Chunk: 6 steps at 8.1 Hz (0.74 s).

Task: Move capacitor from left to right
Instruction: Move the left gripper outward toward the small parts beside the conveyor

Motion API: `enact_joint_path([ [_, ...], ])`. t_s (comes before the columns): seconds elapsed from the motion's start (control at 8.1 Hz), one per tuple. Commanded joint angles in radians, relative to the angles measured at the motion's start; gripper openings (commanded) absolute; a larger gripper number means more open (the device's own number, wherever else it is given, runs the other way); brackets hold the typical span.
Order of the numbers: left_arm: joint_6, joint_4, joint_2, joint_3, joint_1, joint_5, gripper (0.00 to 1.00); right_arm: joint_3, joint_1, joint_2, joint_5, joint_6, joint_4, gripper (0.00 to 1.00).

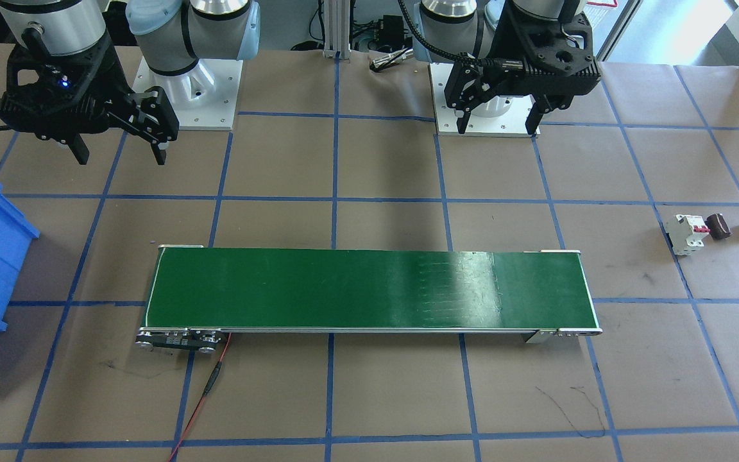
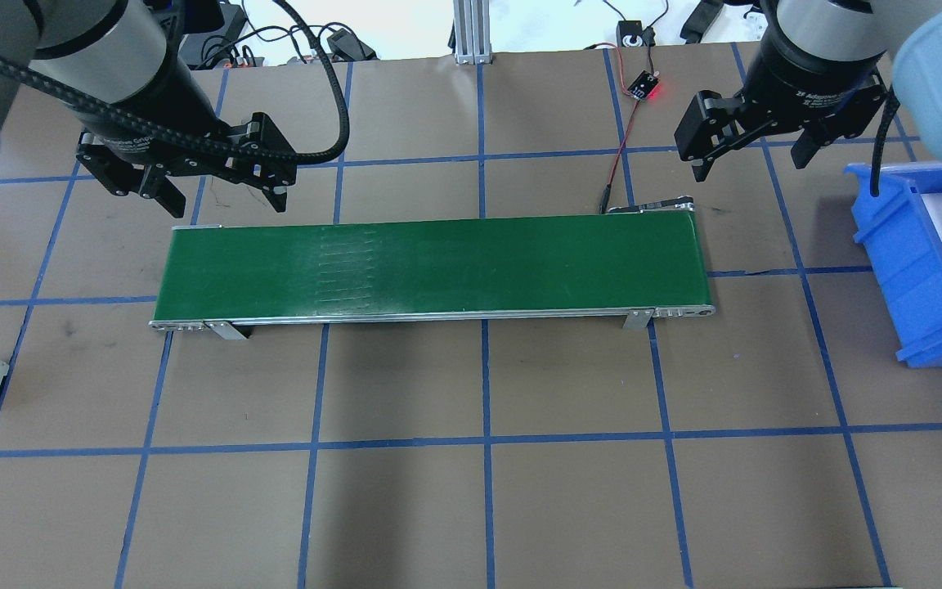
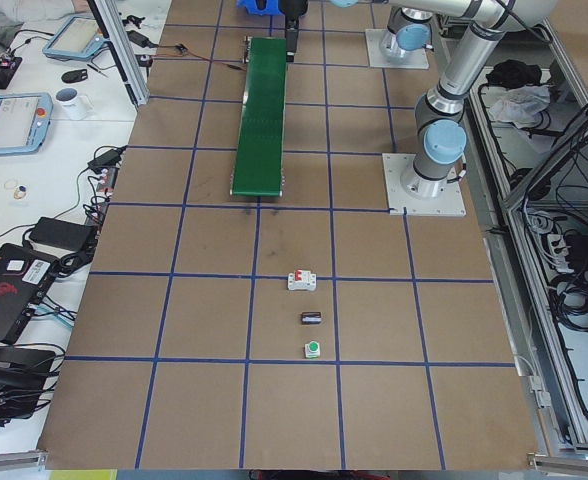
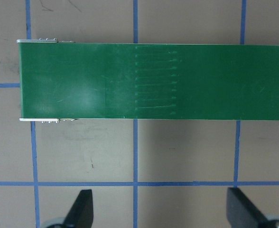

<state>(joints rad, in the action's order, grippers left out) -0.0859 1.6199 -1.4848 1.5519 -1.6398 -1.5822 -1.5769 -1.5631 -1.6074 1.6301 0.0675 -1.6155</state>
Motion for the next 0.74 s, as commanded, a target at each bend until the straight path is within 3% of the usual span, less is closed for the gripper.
enact_joint_path([
  [0.0,0.0,0.0,0.0,0.007,0.0,0.001,1.0,0.0,0.002,0.0,0.0,0.0,0.0,1.0],
  [0.62,0.0,0.0,0.001,0.005,0.021,-0.001,1.0,0.0,0.002,0.0,0.022,0.0,0.002,1.0],
])
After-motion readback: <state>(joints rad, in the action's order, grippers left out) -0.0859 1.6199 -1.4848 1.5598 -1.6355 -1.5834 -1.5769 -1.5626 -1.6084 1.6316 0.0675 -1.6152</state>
